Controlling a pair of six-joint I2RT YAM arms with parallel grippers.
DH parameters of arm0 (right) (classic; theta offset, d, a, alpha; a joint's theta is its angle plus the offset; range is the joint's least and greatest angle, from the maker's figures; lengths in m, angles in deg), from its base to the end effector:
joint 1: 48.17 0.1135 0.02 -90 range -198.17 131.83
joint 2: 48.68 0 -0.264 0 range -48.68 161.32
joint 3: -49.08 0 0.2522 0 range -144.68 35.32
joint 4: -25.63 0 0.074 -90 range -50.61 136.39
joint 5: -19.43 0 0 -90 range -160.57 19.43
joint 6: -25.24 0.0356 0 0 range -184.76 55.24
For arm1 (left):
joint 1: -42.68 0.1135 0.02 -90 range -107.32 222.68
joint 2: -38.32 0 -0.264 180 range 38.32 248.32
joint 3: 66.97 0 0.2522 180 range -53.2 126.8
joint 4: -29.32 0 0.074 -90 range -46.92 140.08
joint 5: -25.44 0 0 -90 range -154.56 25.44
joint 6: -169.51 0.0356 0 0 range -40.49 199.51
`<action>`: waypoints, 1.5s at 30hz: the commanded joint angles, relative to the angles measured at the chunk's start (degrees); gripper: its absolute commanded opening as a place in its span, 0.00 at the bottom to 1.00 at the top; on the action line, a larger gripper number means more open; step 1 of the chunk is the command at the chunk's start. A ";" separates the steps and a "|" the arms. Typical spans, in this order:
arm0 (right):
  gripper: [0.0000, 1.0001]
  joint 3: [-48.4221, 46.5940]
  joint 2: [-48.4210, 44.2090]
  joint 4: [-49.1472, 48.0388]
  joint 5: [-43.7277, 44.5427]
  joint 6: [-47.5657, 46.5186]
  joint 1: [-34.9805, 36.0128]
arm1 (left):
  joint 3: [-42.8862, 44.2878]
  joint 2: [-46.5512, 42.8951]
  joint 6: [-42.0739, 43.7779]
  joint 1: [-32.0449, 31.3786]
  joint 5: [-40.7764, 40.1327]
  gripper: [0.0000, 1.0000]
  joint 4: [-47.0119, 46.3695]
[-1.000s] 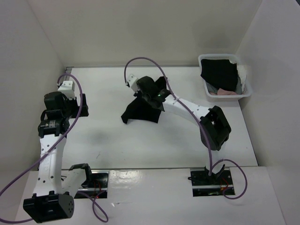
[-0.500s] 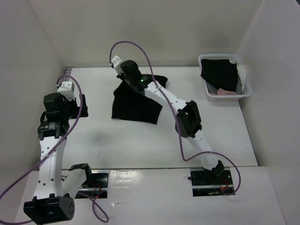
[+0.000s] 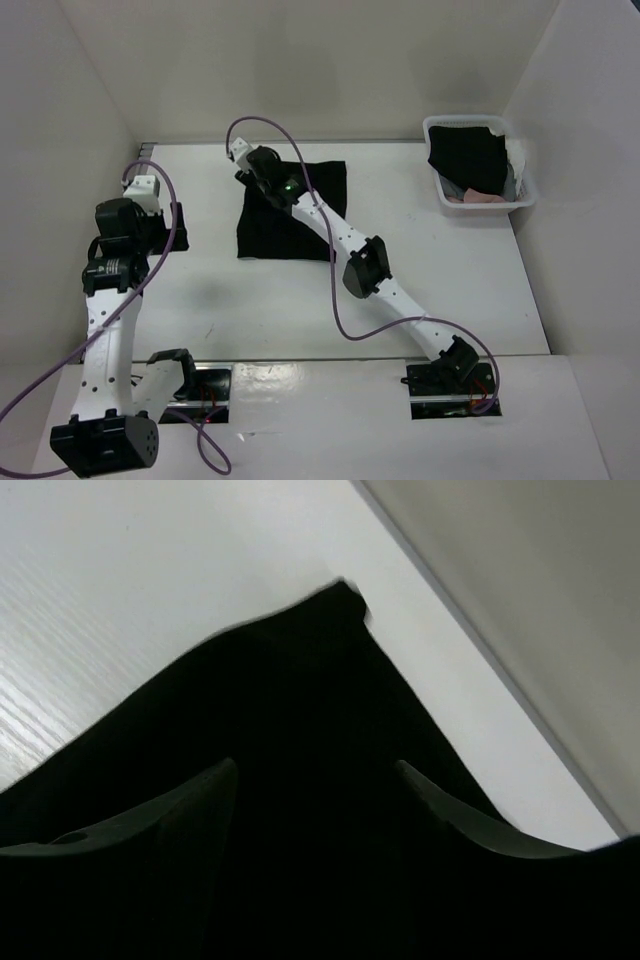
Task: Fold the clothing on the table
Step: Flatten the skirt out
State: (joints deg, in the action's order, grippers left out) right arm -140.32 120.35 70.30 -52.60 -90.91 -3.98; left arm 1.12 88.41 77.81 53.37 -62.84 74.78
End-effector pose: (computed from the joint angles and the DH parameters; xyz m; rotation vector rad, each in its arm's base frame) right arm 0.4479 0.4200 0.2071 -0.9675 1.7213 -0.1079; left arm 0.1847 0.0338 0.3434 -0.2027 2.0405 0.0669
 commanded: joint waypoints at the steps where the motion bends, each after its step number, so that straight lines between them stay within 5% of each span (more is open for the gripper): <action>1: 0.70 -3.93 -1.06 0.80 -0.66 3.64 -0.85 | 0.43 0.36 0.46 0.29 0.39 1.00 -1.03; 5: 0.89 -3.93 -5.02 4.32 -0.66 8.48 -2.17 | 0.43 0.36 0.46 0.29 1.53 1.00 -1.03; 12: 0.95 -2.18 -20.89 18.11 -4.77 9.99 -3.49 | 2.52 5.89 2.48 -1.99 7.95 1.00 2.38; 17: 0.95 17.76 -36.03 22.07 -7.95 8.57 -5.85 | 7.36 17.84 4.51 -8.84 9.18 1.00 8.36; 22: 0.95 39.19 -48.93 26.39 -22.78 12.35 -13.49 | 10.62 28.37 4.51 -15.88 7.16 0.97 9.52; 25: 0.95 63.06 -58.60 14.74 -22.47 12.45 -15.53 | 11.76 33.75 3.89 -18.25 6.63 0.95 9.52; 29: 0.96 89.09 -75.83 2.32 -11.13 8.13 -10.62 | 12.99 39.82 2.66 -18.26 8.56 0.92 9.52; 37: 0.98 102.15 -81.49 -2.34 -12.53 11.12 -12.19 | 13.53 46.42 0.73 -11.75 11.91 0.68 7.58; 45: 0.98 106.19 -80.17 -6.92 -12.45 12.79 -12.19 | 14.76 50.63 -1.03 -11.75 17.95 0.64 4.24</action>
State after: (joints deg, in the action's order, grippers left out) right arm -35.27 40.53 68.58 -66.02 -79.65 -16.22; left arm 13.73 136.67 77.73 41.77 -50.65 81.08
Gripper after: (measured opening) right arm 0.975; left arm 0.643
